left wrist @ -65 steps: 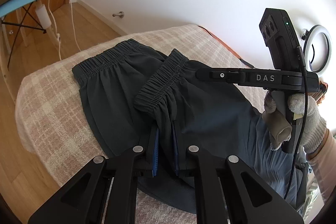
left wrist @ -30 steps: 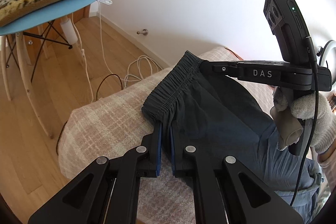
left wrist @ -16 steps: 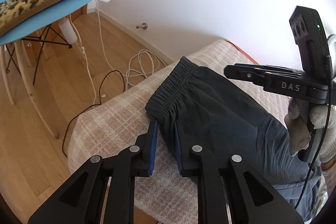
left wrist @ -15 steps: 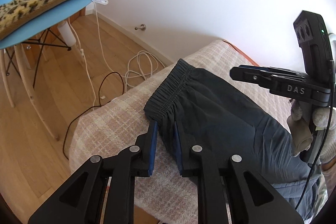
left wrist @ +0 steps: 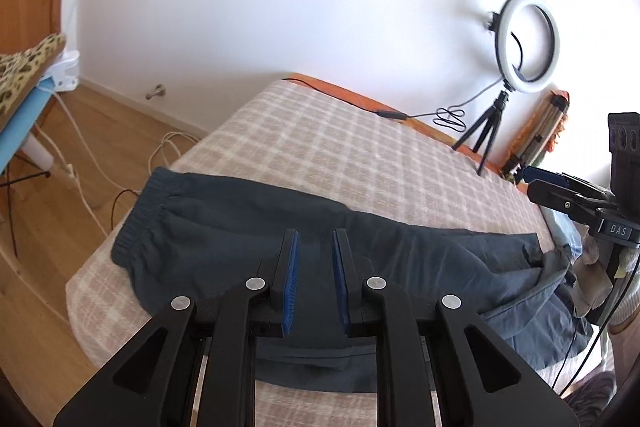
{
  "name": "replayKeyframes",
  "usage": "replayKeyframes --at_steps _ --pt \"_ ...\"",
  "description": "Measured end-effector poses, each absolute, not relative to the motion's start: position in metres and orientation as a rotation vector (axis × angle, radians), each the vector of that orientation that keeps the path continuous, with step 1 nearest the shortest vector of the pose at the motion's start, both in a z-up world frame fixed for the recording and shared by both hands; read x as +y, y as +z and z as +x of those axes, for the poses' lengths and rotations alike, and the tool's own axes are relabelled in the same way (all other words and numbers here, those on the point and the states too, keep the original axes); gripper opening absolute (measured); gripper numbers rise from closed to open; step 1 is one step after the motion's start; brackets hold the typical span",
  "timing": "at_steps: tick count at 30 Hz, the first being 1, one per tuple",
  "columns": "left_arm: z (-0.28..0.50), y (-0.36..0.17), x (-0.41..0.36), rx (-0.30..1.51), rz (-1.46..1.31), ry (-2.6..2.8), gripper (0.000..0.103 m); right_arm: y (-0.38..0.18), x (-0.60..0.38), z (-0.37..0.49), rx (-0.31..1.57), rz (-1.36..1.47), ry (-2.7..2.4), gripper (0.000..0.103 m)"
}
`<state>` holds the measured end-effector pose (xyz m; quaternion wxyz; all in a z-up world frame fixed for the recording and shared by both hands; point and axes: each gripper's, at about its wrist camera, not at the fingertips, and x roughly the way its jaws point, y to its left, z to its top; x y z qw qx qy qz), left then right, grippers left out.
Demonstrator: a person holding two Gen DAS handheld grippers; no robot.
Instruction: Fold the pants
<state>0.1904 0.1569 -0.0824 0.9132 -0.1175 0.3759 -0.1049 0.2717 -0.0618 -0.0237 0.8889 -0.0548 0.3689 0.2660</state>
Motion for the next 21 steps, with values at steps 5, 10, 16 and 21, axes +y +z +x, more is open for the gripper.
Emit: replayKeyframes --at_steps 5,10,16,21 --pt "0.198 -0.070 0.103 0.786 -0.205 -0.384 0.055 -0.017 -0.161 0.220 0.774 -0.034 0.383 0.070" --pt "0.203 -0.069 0.047 0.825 -0.156 -0.549 0.055 -0.021 -0.260 0.180 0.816 0.019 0.138 0.072" --pt "0.202 -0.078 -0.012 0.884 -0.071 -0.700 0.055 -0.031 -0.352 0.153 0.863 0.128 -0.058 0.072" --pt "0.200 -0.092 -0.063 0.967 0.041 -0.789 0.059 -0.049 -0.410 0.146 0.907 0.246 -0.165 0.072"
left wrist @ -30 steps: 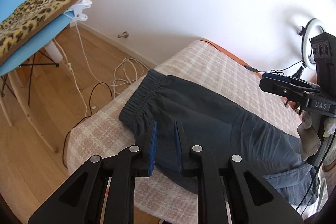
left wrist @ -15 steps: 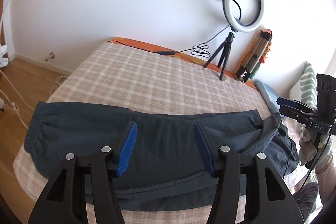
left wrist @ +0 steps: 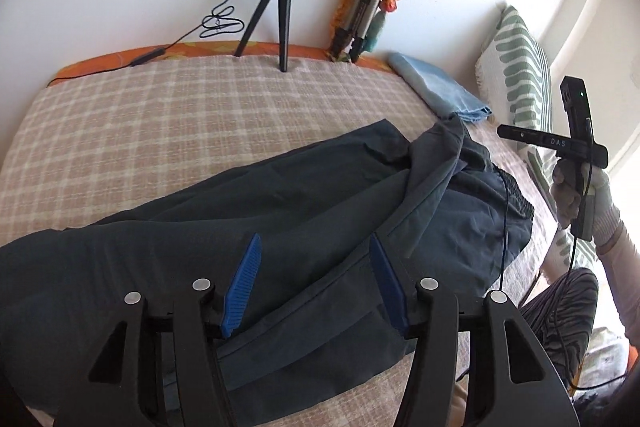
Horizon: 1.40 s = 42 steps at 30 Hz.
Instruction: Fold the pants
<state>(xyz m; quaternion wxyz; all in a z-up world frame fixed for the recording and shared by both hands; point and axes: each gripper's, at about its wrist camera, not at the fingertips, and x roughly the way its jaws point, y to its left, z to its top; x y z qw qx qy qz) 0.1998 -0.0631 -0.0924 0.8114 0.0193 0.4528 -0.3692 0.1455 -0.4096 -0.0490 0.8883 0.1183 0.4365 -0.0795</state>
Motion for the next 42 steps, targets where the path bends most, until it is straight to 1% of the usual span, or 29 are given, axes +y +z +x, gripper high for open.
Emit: replayKeyframes --at_steps 1,5,8,11,15,16,18,23,25,26,27,31,32,33,34,35,37,42 --pt "0.200 -0.096 -0.071 0.989 0.052 -0.793 0.061 -0.052 -0.421 0.147 0.917 0.279 -0.186 0.072" --pt "0.197 -0.108 -0.098 1.049 0.062 -0.865 0.061 -0.064 -0.469 0.157 0.938 0.418 -0.278 0.073" --pt "0.191 -0.119 -0.118 1.074 0.135 -0.894 0.061 -0.070 -0.496 0.170 0.945 0.507 -0.307 0.073" --pt "0.187 -0.129 -0.131 1.093 0.209 -0.895 0.061 -0.075 -0.508 0.188 0.963 0.527 -0.340 0.073" --pt "0.186 -0.137 -0.136 1.105 0.233 -0.884 0.062 -0.089 -0.511 0.212 1.005 0.554 -0.363 0.073" --pt "0.186 -0.138 -0.136 1.102 0.237 -0.883 0.062 -0.094 -0.512 0.218 1.019 0.569 -0.372 0.072" --pt "0.184 -0.139 -0.136 1.093 0.249 -0.880 0.062 -0.104 -0.510 0.228 1.043 0.579 -0.378 0.066" --pt "0.179 -0.141 -0.139 1.097 0.288 -0.896 0.062 -0.125 -0.504 0.248 1.109 0.537 -0.412 0.064" --pt "0.179 -0.143 -0.140 1.089 0.324 -0.885 0.062 -0.132 -0.502 0.254 1.132 0.504 -0.436 0.059" --pt "0.180 -0.145 -0.140 1.087 0.333 -0.875 0.062 -0.136 -0.500 0.256 1.143 0.492 -0.442 0.053" --pt "0.181 -0.147 -0.140 1.097 0.331 -0.873 0.062 -0.138 -0.499 0.256 1.152 0.485 -0.448 0.045" --pt "0.180 -0.150 -0.139 1.096 0.344 -0.863 0.062 -0.141 -0.497 0.252 1.147 0.486 -0.442 0.024" --pt "0.179 -0.150 -0.138 1.084 0.358 -0.856 0.059 -0.139 -0.497 0.249 1.137 0.487 -0.440 0.017" --pt "0.177 -0.150 -0.138 1.071 0.360 -0.868 0.043 -0.136 -0.497 0.245 1.122 0.495 -0.431 0.010" --pt "0.176 -0.149 -0.137 1.066 0.362 -0.880 0.030 -0.132 -0.497 0.241 1.104 0.503 -0.420 0.007" --pt "0.176 -0.150 -0.136 1.062 0.370 -0.877 0.008 -0.126 -0.497 0.236 1.084 0.508 -0.414 0.004" --pt "0.174 -0.149 -0.134 1.054 0.370 -0.880 0.007 -0.114 -0.496 0.225 1.049 0.513 -0.401 0.002" --pt "0.169 -0.147 -0.128 1.044 0.355 -0.892 0.003 -0.080 -0.488 0.187 0.955 0.495 -0.388 0.001"
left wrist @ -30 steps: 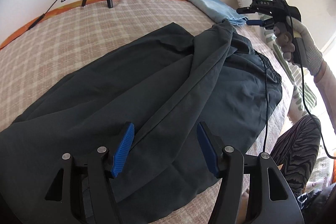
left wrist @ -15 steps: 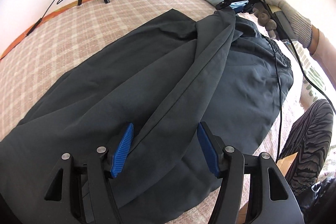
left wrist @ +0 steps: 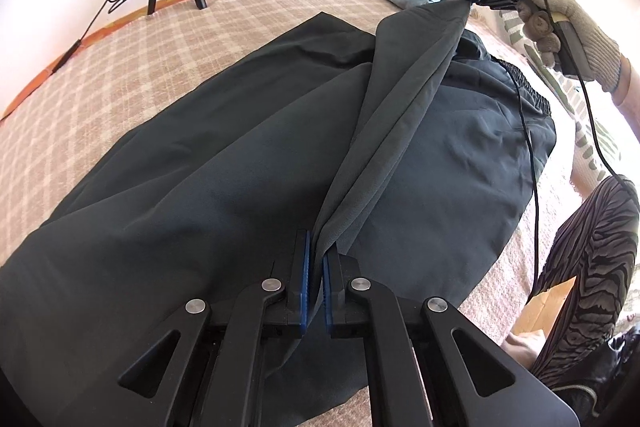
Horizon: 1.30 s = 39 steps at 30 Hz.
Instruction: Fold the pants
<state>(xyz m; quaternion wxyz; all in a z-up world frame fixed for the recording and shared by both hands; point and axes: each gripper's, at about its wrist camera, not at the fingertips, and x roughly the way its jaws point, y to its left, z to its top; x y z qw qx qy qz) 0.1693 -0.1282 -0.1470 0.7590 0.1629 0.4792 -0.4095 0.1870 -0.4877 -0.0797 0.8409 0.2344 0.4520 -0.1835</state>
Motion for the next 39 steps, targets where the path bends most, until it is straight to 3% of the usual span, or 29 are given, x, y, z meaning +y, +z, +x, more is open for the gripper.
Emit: replayKeyframes --at_steps 12,24,26,29,31,33,36,39 --pt "0.144 -0.100 -0.101 0.903 0.418 -0.863 0.002 -0.031 -0.453 0.053 0.754 0.461 -0.392 0.001" --pt "0.124 -0.137 -0.094 1.011 0.523 -0.837 0.002 -0.121 -0.438 -0.046 0.792 0.702 -0.396 0.001" --pt "0.122 -0.143 -0.090 1.048 0.532 -0.831 0.002 -0.131 -0.438 -0.047 0.855 0.705 -0.370 0.008" --pt "0.121 -0.142 -0.081 1.091 0.522 -0.819 0.003 -0.122 -0.444 -0.057 0.876 0.684 -0.344 0.034" --pt "0.120 -0.133 -0.073 1.085 0.501 -0.812 0.004 -0.103 -0.448 -0.068 0.846 0.621 -0.329 0.034" --pt "0.123 -0.120 -0.064 1.067 0.462 -0.786 0.019 -0.081 -0.457 -0.079 0.790 0.591 -0.303 0.039" --pt "0.130 -0.099 -0.059 1.029 0.410 -0.752 0.020 -0.058 -0.479 -0.082 0.734 0.542 -0.333 0.044" --pt "0.135 -0.081 -0.069 0.978 0.392 -0.735 0.020 -0.062 -0.502 -0.062 0.810 0.535 -0.346 0.043"
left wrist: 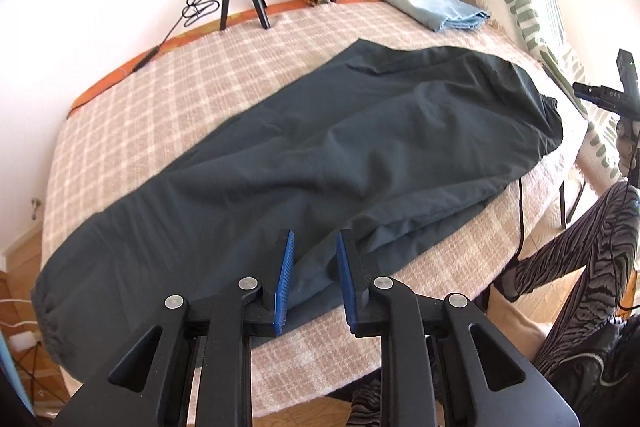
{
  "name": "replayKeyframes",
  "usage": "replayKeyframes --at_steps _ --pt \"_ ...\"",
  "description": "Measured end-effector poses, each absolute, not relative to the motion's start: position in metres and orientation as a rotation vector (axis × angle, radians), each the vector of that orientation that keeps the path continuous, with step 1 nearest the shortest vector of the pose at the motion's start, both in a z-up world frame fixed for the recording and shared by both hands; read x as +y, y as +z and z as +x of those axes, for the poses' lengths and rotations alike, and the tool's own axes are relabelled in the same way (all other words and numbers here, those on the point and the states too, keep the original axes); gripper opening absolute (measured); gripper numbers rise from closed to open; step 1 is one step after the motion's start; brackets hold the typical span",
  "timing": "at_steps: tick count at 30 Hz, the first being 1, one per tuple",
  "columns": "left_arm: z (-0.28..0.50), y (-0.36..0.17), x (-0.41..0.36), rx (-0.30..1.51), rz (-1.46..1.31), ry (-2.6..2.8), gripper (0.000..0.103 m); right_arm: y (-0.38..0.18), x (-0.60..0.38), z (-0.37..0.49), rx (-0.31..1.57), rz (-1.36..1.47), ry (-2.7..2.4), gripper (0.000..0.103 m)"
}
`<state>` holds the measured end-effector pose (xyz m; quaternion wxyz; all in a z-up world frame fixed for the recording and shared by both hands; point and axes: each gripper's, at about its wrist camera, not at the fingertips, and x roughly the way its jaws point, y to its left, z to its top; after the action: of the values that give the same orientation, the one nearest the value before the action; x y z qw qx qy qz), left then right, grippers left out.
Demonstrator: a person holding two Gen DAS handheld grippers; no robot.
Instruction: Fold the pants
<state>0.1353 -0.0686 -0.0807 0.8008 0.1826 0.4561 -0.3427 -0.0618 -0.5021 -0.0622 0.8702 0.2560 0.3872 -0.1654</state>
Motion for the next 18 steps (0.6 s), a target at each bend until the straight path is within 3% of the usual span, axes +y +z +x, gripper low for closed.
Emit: replayKeyframes --at_steps 5,7,8,9,11,12,18 --pt "0.143 -0.066 -0.105 0.895 0.390 -0.730 0.021 -0.107 -0.531 -0.047 0.921 0.776 -0.288 0.040" --pt "0.146 -0.067 -0.121 0.885 0.373 -0.752 0.030 -0.121 -0.534 -0.043 0.928 0.839 -0.269 0.040" --pt "0.148 -0.071 -0.129 0.900 0.359 -0.773 0.044 -0.126 -0.535 -0.041 0.925 0.858 -0.275 0.040" --pt "0.149 -0.075 -0.136 0.919 0.350 -0.791 0.047 -0.131 -0.536 -0.039 0.921 0.874 -0.277 0.039" --pt "0.149 -0.083 -0.151 0.933 0.366 -0.788 0.047 -0.135 -0.535 -0.036 0.905 0.879 -0.276 0.030" --pt "0.148 -0.086 -0.157 0.941 0.377 -0.792 0.047 -0.135 -0.535 -0.036 0.889 0.872 -0.281 0.020" --pt "0.140 -0.098 -0.178 0.961 0.436 -0.832 0.047 -0.107 -0.536 -0.062 0.830 0.727 -0.372 0.012"
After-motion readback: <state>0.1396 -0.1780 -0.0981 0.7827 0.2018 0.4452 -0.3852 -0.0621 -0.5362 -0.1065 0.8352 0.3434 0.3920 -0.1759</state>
